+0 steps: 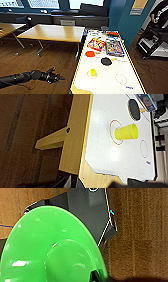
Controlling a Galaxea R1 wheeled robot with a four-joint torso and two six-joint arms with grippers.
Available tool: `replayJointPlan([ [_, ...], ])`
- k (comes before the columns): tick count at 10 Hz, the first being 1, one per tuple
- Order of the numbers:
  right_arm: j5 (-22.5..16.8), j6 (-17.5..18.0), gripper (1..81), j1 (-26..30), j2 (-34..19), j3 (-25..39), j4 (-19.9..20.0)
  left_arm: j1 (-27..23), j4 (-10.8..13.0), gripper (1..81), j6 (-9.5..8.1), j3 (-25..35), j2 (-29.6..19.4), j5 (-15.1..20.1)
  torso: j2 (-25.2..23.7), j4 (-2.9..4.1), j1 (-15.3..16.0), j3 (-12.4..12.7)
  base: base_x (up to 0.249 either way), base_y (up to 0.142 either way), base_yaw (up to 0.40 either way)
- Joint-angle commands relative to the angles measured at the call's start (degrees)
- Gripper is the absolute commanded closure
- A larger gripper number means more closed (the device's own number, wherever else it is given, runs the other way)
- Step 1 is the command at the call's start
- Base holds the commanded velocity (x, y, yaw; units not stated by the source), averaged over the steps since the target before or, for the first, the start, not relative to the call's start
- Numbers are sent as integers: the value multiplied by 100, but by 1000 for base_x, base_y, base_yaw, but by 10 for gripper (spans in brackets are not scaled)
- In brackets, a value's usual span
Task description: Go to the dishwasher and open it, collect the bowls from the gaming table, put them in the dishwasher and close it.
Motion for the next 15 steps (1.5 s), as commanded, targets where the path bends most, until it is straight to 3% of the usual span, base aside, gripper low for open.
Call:
replayJointPlan([
  [1, -523, 1, 811, 162, -201, 33, -118, -1130, -113, 10, -563, -366, 213, 259, 0, 0, 0, 0, 0, 0, 0],
  [2, -541, 1, 811, 162, -201, 33, -118, -1254, -104, 10, -670, -533, 362, 268, 0, 0, 0, 0, 0, 0, 0],
  [7, -550, 1, 811, 206, -184, 69, -118, -1737, -69, 10, -696, -1147, 1283, 435, 2, 0, 2, 0, 0, 0, 0],
  [8, -550, 1, 811, 215, -184, 95, -118, -1737, -25, 10, -688, -1246, 1462, 435, 2, 0, 2, 0, 0, 0, 0],
  [9, -550, 1, 811, 215, -175, 95, -118, -1719, 185, 10, -688, -1264, 1636, 426, 2, 0, 4, 0, 0, 0, 0],
  [11, -558, 9, 811, 259, -175, 104, -118, -1676, 283, 10, -670, -1255, 1892, 409, 2, 0, 4, -2, 0, 0, 0],
  [13, -638, 18, 811, 294, -149, 121, -118, -1517, 274, 10, -600, -1229, 2121, 242, 2, 0, 4, -2, 0, 0, 0],
  [15, -655, 18, 811, 303, -149, 130, -118, -1403, 283, 10, -415, -1236, 2339, -267, 5, 0, 4, -2, 0, 0, 0],
])
